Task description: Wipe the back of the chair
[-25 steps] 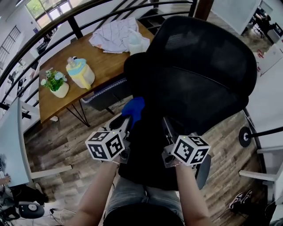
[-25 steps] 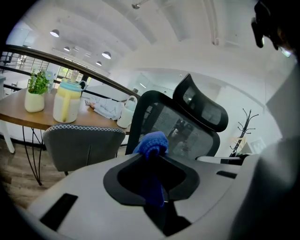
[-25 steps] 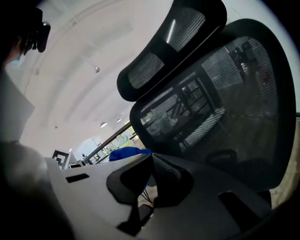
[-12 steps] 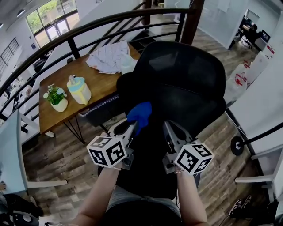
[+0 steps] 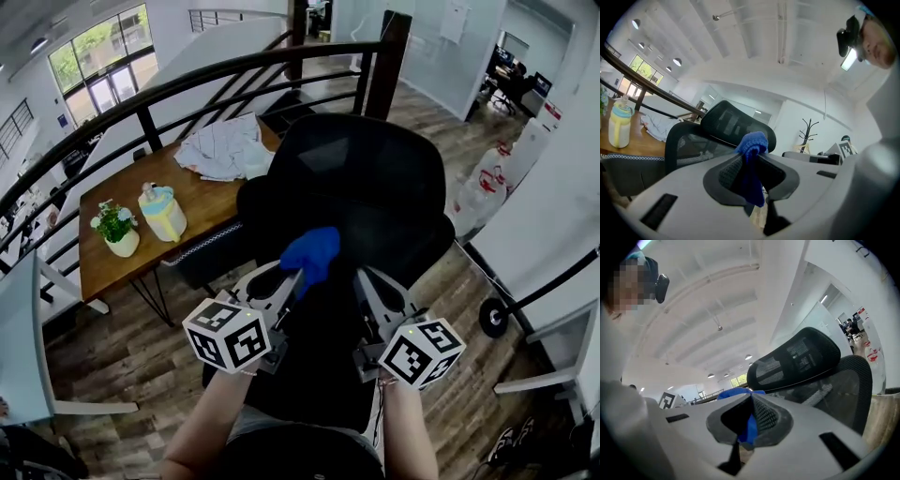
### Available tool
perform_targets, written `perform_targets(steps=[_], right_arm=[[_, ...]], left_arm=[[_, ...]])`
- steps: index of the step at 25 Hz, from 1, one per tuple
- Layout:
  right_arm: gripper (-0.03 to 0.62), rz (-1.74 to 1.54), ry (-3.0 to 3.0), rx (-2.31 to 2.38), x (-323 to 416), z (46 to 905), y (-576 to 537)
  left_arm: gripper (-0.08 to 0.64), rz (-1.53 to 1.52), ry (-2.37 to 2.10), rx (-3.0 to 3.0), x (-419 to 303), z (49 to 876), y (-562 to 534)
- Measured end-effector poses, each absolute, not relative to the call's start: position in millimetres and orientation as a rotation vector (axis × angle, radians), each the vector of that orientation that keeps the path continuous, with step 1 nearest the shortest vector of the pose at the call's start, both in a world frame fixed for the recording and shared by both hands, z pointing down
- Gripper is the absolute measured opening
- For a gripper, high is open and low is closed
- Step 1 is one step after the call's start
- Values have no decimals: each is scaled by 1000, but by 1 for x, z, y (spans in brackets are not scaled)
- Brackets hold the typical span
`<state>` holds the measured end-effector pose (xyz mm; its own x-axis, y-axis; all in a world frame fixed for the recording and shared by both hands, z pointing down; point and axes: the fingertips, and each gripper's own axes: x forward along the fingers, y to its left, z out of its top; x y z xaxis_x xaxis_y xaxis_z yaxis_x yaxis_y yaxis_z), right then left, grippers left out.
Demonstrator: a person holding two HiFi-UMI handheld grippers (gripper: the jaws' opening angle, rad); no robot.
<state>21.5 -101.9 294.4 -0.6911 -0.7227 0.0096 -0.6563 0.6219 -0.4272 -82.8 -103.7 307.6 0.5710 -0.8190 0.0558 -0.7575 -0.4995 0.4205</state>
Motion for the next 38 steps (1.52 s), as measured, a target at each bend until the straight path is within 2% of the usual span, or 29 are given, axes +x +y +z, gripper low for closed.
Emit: perform_targets(steps=[38], right_arm=[[28,-592,2806,-1254,29,317,-76]], left_arm=[[78,-92,-1204,2416,-52,324,-85]])
